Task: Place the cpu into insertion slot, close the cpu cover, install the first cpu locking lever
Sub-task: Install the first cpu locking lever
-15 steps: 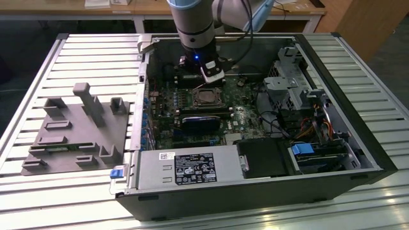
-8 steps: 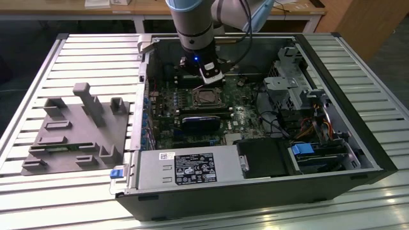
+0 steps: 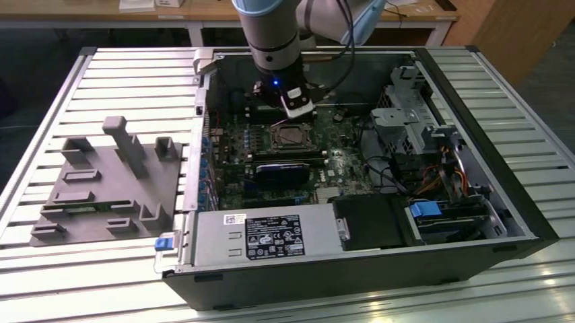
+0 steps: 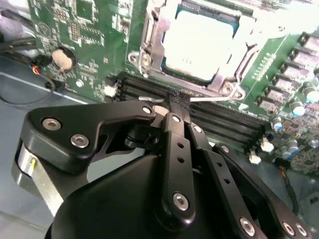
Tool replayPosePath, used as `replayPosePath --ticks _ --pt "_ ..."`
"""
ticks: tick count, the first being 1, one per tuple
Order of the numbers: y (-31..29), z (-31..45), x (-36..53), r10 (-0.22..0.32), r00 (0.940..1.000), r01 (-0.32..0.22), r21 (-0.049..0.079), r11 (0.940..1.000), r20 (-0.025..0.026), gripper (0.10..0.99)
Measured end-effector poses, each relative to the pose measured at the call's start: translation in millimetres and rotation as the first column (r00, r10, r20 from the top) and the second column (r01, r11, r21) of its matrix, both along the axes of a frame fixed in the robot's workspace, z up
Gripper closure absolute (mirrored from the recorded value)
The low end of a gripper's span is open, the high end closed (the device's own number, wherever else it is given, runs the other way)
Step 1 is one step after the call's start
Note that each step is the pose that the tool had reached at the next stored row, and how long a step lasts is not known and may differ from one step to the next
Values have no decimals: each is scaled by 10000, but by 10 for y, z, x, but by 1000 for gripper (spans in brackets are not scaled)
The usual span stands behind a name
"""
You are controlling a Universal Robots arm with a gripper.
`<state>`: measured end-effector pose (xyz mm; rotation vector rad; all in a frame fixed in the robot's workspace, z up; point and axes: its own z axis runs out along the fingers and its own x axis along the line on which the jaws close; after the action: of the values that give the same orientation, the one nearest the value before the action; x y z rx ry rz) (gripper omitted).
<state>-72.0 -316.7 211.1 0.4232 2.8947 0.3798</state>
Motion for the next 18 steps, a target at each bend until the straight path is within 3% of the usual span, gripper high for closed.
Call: replayPosePath --ticks 2,5,18 --pt "1 -8 -1 -73 9999 74 -41 10000 108 984" --pt "7 -19 -1 -167 9997 168 -44 9998 172 984" --pt "81 -53 -1 -811 9965 813 -63 9967 183 984"
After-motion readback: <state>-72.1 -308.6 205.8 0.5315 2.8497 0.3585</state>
